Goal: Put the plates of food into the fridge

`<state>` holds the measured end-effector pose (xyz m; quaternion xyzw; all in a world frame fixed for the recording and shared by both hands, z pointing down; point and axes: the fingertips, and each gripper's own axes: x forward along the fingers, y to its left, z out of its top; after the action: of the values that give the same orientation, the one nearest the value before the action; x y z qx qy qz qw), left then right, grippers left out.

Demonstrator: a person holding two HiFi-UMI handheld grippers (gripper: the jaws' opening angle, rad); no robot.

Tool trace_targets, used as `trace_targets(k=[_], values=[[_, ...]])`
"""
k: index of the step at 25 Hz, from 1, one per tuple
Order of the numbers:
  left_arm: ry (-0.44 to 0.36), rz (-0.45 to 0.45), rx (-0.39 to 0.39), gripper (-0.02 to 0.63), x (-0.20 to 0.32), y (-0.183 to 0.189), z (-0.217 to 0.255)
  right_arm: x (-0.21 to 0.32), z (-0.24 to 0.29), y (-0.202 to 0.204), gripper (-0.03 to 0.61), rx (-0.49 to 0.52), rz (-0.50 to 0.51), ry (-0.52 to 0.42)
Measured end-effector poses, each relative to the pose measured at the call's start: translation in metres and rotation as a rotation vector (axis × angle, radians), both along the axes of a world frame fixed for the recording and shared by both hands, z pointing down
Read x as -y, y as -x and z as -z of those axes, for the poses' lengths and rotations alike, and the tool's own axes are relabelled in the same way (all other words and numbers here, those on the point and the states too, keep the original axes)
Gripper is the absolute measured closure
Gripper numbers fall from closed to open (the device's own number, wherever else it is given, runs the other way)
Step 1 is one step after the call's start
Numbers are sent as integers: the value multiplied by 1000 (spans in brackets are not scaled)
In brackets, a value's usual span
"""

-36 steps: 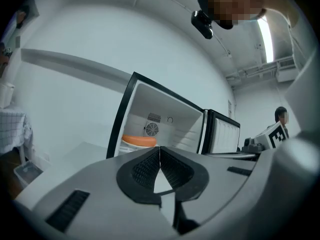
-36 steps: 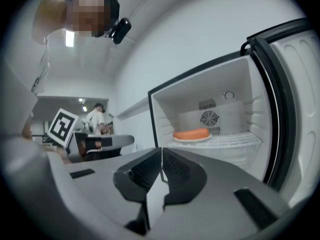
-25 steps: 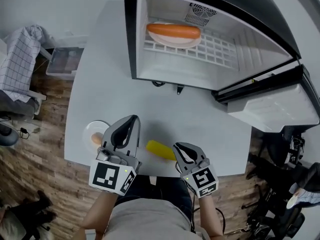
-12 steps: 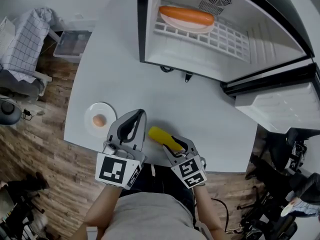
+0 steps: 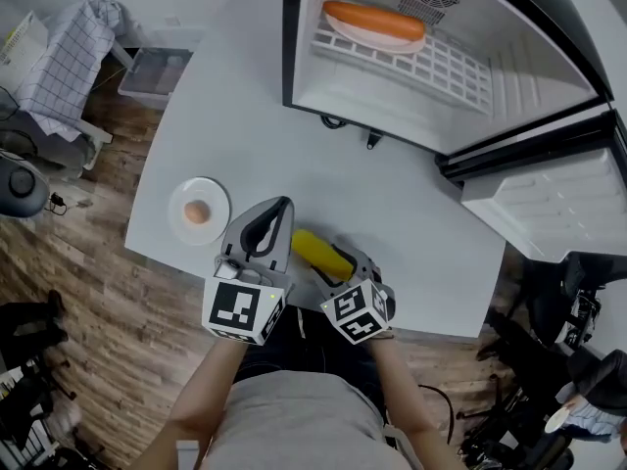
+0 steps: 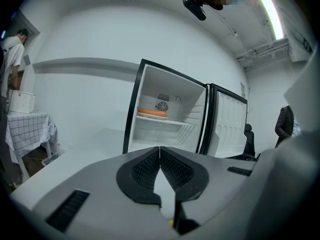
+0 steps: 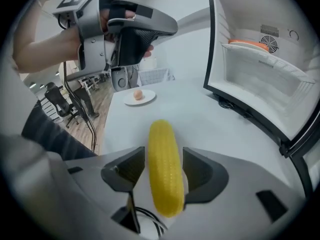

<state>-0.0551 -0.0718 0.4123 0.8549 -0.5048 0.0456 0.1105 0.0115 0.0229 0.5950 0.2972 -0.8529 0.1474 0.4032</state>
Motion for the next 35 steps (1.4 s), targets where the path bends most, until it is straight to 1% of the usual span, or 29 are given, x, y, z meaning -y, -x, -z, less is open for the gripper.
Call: trace_targets(k=[4,9,13,18,30,35], values=[[-27,23,9,604,-1,1,5,1,-10,3,350,-11,11,7],[-33,52,9,604,-4,4,8,1,-20,5,345,-52,46,15],[-40,56,23,605,-8,2,8,3,-25,4,344,-76,63,25],[-48,54,29,604,-13,-5,8,3,-30,4,344,-69,65,39],[-48,83,47,604,-12,-2,6,5,-28,4,342,-43,32,23],[-52,90,46,604,-8,-1,9,9,-26,-1,344,-5,-27,48]])
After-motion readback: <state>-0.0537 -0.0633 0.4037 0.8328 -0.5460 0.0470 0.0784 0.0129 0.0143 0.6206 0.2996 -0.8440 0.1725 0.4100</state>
